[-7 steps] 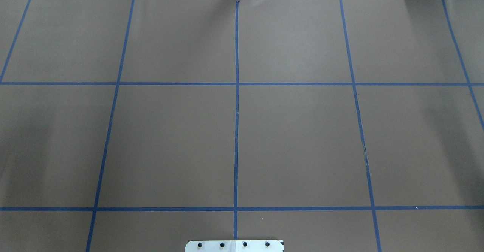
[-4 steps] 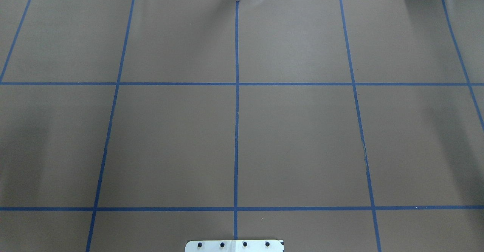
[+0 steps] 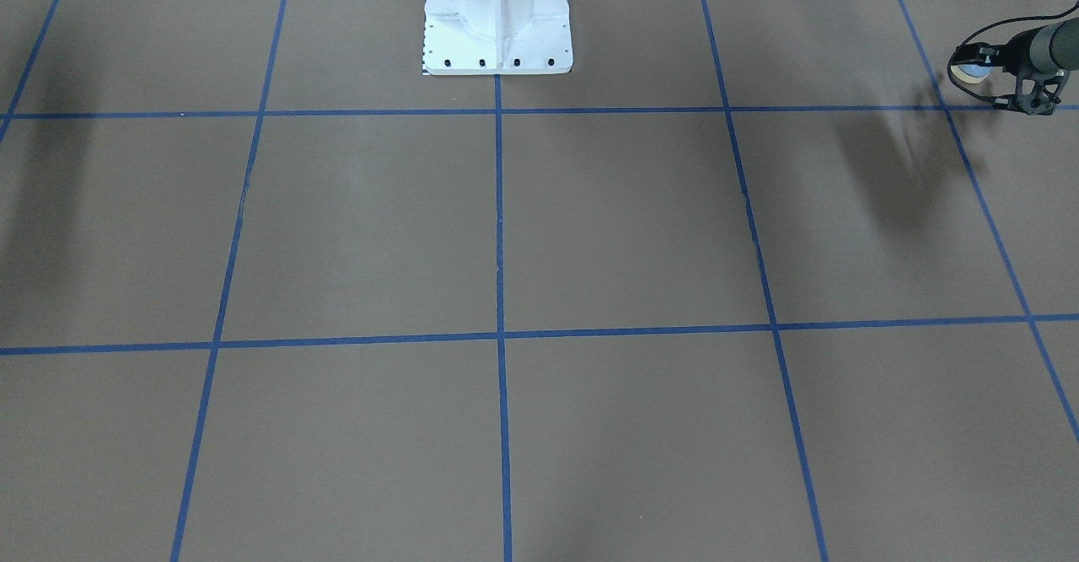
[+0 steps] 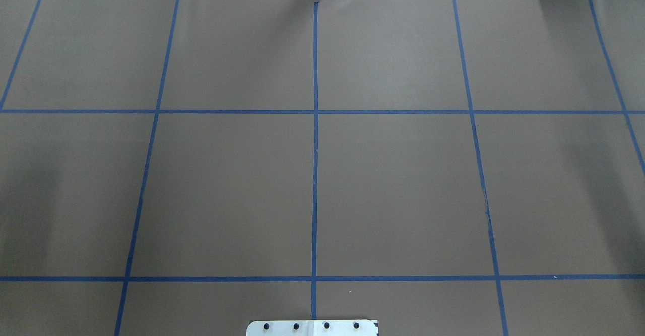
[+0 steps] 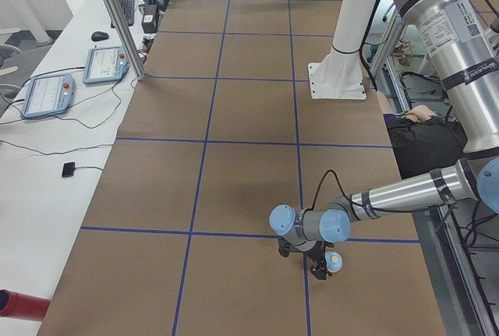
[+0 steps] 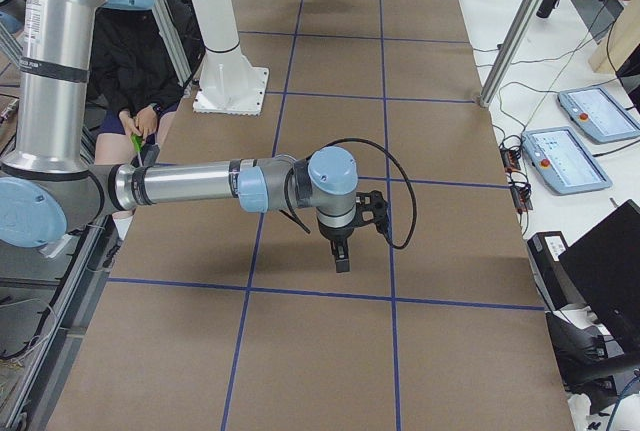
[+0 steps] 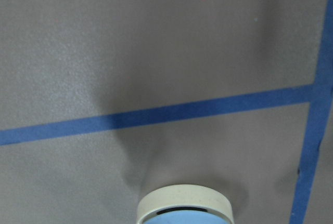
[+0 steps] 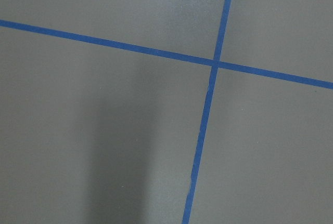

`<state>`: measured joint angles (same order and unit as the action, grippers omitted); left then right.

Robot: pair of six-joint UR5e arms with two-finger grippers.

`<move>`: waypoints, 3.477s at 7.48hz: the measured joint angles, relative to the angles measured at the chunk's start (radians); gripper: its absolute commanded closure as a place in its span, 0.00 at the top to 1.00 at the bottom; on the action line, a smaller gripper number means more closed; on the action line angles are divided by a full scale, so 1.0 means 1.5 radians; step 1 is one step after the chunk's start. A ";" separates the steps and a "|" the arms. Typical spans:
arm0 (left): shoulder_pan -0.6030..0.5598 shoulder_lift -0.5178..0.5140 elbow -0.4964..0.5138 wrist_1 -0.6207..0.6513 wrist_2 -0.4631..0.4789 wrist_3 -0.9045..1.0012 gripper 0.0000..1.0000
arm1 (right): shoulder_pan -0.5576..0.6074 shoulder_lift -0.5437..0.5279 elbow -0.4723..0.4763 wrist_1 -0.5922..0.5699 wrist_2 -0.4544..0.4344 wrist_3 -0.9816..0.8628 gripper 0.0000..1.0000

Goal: Place and press bell with both arms

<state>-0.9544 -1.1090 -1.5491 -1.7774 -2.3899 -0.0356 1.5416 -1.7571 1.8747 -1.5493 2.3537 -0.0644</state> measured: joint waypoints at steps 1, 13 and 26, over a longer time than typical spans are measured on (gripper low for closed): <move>0.005 0.000 0.001 0.000 0.000 0.000 1.00 | 0.000 -0.004 0.004 0.000 0.000 0.000 1.00; 0.026 0.015 -0.012 -0.047 -0.001 0.000 0.45 | 0.000 -0.012 0.021 -0.001 0.002 0.002 1.00; -0.107 -0.498 -0.238 0.538 -0.022 -0.119 0.45 | -0.007 0.018 0.021 -0.003 0.000 0.019 1.00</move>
<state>-1.1141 -1.8561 -1.9061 -0.9699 -2.4229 -0.2142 1.5311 -1.7297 1.9060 -1.5542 2.3543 -0.0366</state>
